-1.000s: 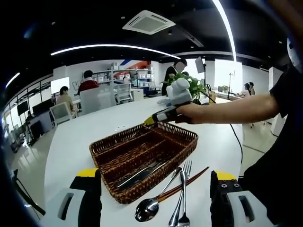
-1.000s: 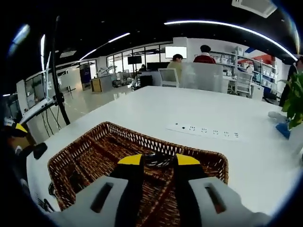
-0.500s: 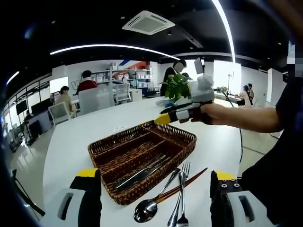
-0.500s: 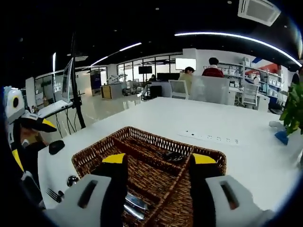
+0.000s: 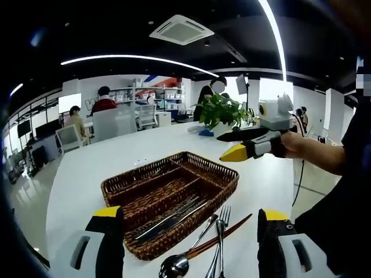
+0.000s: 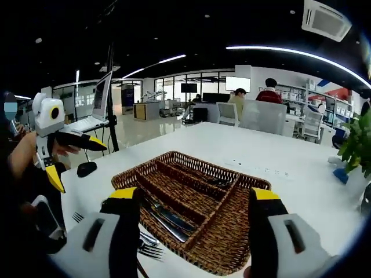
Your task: Arrange the knives, forks, and spoons in their matching storage slots by inserting each utensil handle-first until every utensil is classified and aligned in the correct compartment
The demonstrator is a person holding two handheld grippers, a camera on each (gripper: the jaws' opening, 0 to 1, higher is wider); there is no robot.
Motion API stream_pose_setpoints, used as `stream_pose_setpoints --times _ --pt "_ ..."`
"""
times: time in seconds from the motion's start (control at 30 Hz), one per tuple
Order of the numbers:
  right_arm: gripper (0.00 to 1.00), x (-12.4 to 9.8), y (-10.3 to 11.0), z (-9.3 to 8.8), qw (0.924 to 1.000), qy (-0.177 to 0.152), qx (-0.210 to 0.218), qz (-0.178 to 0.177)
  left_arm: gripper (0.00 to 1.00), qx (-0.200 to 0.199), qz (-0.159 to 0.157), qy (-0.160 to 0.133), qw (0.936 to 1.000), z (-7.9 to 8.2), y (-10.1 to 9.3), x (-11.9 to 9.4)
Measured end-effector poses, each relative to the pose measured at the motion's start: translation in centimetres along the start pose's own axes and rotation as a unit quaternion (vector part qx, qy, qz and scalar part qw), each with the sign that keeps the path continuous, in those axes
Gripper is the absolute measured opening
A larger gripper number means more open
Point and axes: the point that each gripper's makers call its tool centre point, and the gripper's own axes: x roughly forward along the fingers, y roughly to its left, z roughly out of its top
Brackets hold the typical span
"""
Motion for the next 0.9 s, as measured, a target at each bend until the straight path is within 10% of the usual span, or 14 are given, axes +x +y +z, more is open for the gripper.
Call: stream_pose_setpoints --times 0.4,0.9 --pt "1.0 -3.5 0.9 -1.7 0.9999 0.006 0.0 0.016 1.0 -0.001 -0.005 -0.005 1.0 0.5 -0.2 0.5" --pt "1.0 -6.1 1.1 -1.9 0.9999 0.007 0.004 0.006 1.0 0.011 -0.002 -0.008 0.9999 0.5 -0.3 -1.1"
